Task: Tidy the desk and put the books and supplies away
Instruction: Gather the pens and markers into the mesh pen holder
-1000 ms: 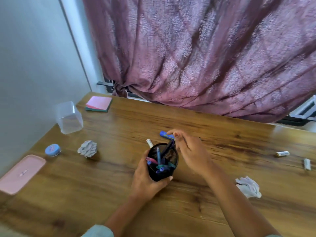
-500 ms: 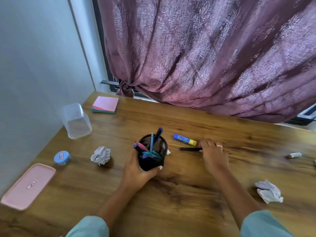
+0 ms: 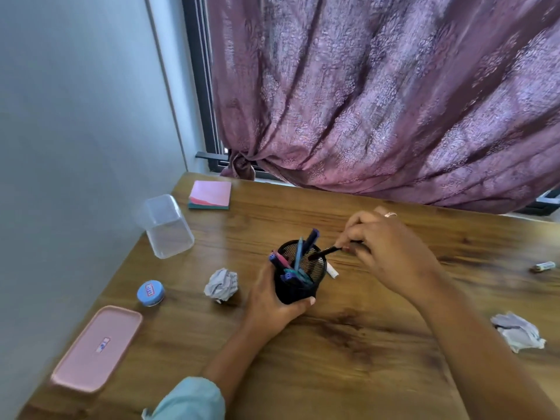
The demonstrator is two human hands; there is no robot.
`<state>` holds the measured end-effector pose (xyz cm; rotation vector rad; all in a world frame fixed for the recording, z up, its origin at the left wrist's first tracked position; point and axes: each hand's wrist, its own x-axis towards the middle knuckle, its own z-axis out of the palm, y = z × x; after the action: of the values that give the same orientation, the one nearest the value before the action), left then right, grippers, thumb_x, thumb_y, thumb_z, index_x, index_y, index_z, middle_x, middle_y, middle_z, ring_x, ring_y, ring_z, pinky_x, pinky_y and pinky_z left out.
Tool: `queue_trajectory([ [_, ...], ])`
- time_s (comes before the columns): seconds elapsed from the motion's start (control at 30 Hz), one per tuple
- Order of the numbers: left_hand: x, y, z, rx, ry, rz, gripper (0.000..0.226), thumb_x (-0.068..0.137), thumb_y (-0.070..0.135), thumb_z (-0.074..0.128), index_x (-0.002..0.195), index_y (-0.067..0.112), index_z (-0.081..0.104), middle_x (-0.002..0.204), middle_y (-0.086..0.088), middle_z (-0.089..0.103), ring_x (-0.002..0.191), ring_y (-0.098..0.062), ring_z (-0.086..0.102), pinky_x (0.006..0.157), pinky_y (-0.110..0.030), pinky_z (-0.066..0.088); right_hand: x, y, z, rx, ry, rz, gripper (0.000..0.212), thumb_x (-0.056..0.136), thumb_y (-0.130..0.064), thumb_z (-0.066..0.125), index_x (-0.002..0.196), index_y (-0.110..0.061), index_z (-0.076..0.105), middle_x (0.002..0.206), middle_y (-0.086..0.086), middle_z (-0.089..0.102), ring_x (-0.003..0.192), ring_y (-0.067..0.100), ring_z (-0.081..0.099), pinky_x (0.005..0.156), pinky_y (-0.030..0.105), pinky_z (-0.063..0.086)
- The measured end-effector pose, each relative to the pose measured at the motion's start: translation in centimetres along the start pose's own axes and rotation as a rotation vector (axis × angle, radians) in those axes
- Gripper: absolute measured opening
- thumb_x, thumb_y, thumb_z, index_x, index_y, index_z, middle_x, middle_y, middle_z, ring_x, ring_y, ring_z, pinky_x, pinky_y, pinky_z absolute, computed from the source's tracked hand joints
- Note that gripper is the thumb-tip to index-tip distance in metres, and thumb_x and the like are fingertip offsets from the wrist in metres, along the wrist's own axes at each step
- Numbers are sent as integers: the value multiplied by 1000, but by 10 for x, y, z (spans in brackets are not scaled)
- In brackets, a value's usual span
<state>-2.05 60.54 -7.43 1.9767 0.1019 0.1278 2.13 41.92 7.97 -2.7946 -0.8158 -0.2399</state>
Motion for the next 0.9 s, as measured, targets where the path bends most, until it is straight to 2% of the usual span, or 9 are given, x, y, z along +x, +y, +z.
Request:
queue_trajectory([
  [0.07,-2,-1,-3,-4,-4,17,73,57,43,87,114,40,41,113,14,58,105,-2,55,84,-16,44,5,-17,2,-12,-63,-29,17,88,-21,63,97,-32,72,94,-20,55,95,7,42,77,24,43],
  [0.23,-9,-1,-8,-40,8,101,75,59,35,88,119,36,42,108,27,49,99,8,50,80,1,35,12,-49,41,162,-124,-67,28,96,-12,47,114,-27,62,105,-7,63,100,17,49,87,32,42],
  [0.37,-8,-4,-8,-55,-7,132,79,58,40,85,125,27,48,114,13,56,106,-1,54,87,-18,45,10,-58,67,329,-134,-24,19,100,-19,41,103,-30,57,95,-12,60,91,11,52,74,24,39],
  [0.43,-8,-4,-9,-56,-14,134,80,56,45,81,126,26,47,115,12,57,107,-2,55,89,-27,48,10,-62,72,384,-93,-11,15,100,-23,42,102,-28,56,91,-15,58,90,7,53,74,24,39],
  [0.53,-9,-2,-11,-92,-33,147,79,59,41,80,128,25,46,118,13,56,109,1,54,90,-28,49,14,-67,79,403,2,-34,15,98,-33,44,108,-27,54,88,-17,56,87,2,54,74,22,39],
  [0.63,-10,0,-14,-93,-35,178,81,62,32,82,132,27,41,121,14,54,113,3,52,92,-26,48,18,-75,85,479,98,-50,39,95,-57,32,119,-33,50,86,-21,52,90,-3,52,79,18,39],
  [0.7,-9,0,-15,-104,-37,196,87,64,27,83,138,25,37,128,12,52,120,0,50,96,-28,46,20,-83,88,572,152,-45,46,91,-66,26,121,-39,49,88,-23,49,94,-2,51,82,11,36],
  [0.77,-8,-1,-14,-109,-41,215,86,66,23,83,139,21,37,130,11,52,121,0,49,96,-26,45,22,-89,90,633,195,-37,46,90,-69,25,121,-44,48,90,-23,47,95,0,49,84,7,33],
  [0.9,-7,-6,-11,-106,-54,214,81,64,29,83,134,19,43,123,10,55,113,2,52,91,-22,46,19,-87,92,630,287,13,50,91,-68,23,125,-40,46,93,-17,50,98,0,47,89,6,27],
])
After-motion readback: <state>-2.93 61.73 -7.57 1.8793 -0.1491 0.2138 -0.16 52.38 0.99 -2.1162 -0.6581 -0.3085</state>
